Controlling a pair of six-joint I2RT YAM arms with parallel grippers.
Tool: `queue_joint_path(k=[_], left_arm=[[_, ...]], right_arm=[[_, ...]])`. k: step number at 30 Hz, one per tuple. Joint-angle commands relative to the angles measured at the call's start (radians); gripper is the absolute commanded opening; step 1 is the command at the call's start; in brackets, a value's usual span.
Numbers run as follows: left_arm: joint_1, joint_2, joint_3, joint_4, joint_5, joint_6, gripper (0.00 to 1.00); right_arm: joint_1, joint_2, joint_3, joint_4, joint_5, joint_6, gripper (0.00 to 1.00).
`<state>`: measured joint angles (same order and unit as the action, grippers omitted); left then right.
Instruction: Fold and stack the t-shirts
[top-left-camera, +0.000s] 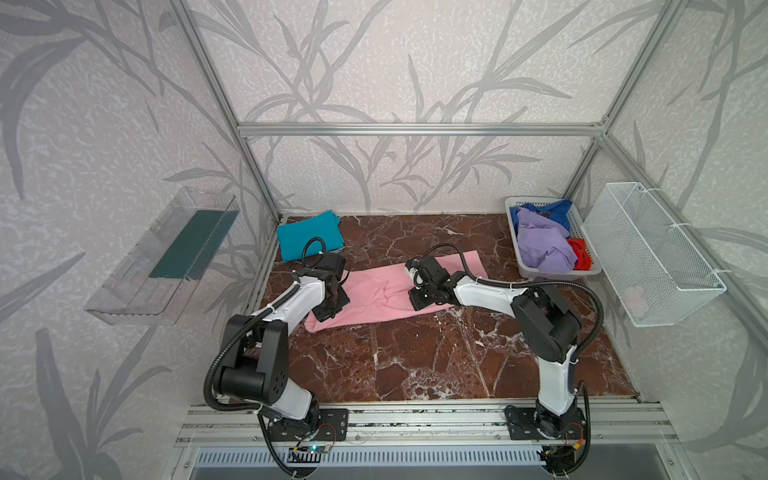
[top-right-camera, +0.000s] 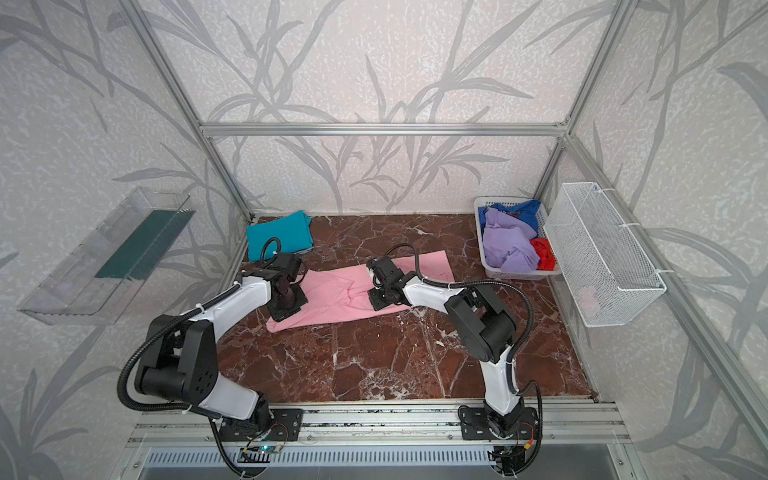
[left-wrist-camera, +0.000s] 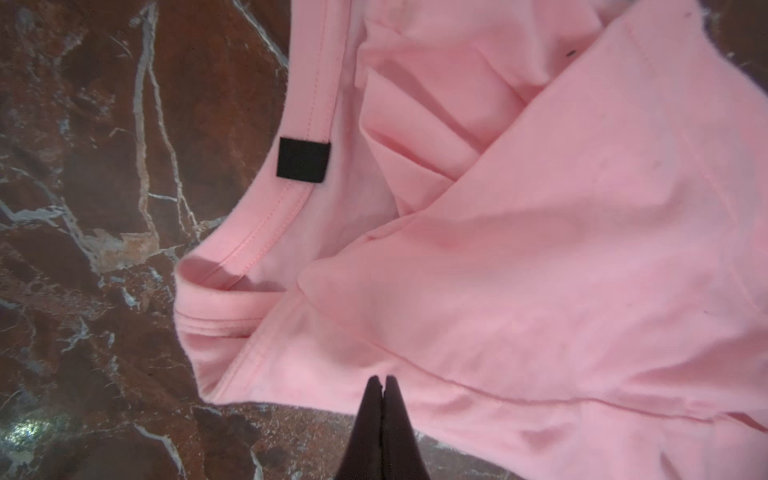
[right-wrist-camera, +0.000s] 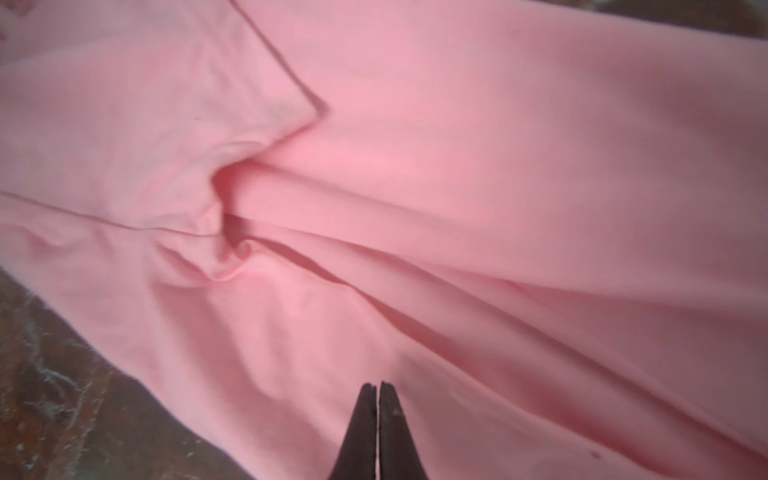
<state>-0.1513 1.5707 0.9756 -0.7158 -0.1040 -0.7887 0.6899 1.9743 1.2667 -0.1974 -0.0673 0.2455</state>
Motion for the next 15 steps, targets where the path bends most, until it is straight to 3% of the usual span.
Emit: queue_joint_path(k=[1,8,15], left_arm=[[0.015,0.08,0.059,-0.045,-0.102,0.006,0.04],[0.115,0.089,0.011,-0.034,-0.109,0.006,0.0],[0.191,-0.034,-0.105,-0.042,-0.131,0.034,0.0]], right_arm=[[-0.066,-0.051,-0.016,-0.07,0.109,0.042,0.06],[-0.159,-0.097,-0.107,-0.129,0.263,0.116,0.05],[-0.251,-0.122,-0.143,-0.155,0.268,0.157,0.05]])
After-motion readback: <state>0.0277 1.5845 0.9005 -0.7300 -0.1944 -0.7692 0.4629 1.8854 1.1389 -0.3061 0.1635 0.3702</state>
